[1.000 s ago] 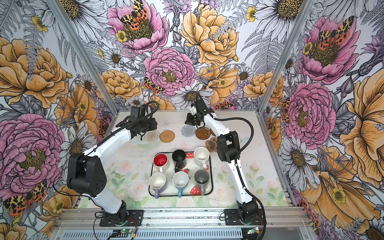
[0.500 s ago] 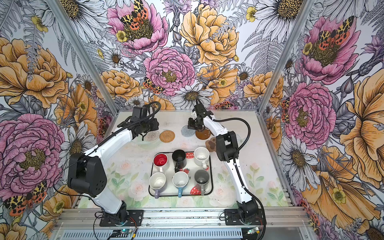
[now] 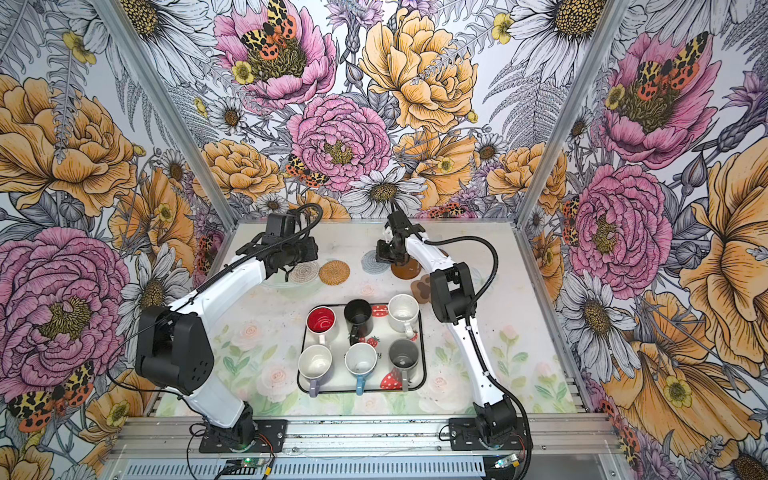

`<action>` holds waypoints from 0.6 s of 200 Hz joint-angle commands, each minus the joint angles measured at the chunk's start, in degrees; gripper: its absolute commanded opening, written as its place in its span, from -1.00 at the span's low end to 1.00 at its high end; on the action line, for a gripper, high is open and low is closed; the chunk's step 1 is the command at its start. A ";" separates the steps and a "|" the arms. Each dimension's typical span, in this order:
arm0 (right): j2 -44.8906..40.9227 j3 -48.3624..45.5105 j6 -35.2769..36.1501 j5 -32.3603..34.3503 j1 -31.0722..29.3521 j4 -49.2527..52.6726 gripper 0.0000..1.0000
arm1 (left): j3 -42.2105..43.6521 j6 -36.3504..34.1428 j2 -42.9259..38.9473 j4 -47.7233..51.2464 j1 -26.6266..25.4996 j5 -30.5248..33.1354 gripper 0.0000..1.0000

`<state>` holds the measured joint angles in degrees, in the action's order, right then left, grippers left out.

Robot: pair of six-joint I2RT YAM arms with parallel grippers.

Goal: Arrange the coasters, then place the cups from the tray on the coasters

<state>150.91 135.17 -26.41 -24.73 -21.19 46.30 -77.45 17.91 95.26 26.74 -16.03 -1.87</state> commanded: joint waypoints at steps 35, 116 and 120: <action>-0.02 -6.53 1.96 0.82 -3.23 3.13 -1.00 | -0.36 0.73 -0.25 -1.67 -0.68 1.42 -0.64; -5.17 -12.54 2.94 1.03 -4.90 3.44 -1.00 | 0.80 0.72 -1.31 -1.95 -1.02 2.12 -0.64; -5.34 -12.77 3.02 1.08 -4.96 3.42 -1.00 | 0.89 0.73 -1.39 -1.95 -1.00 2.22 -0.64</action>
<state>145.88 126.02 -24.49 -25.23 -24.80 43.29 -77.45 18.09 95.24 26.72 -16.56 -1.28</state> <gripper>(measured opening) 0.046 0.182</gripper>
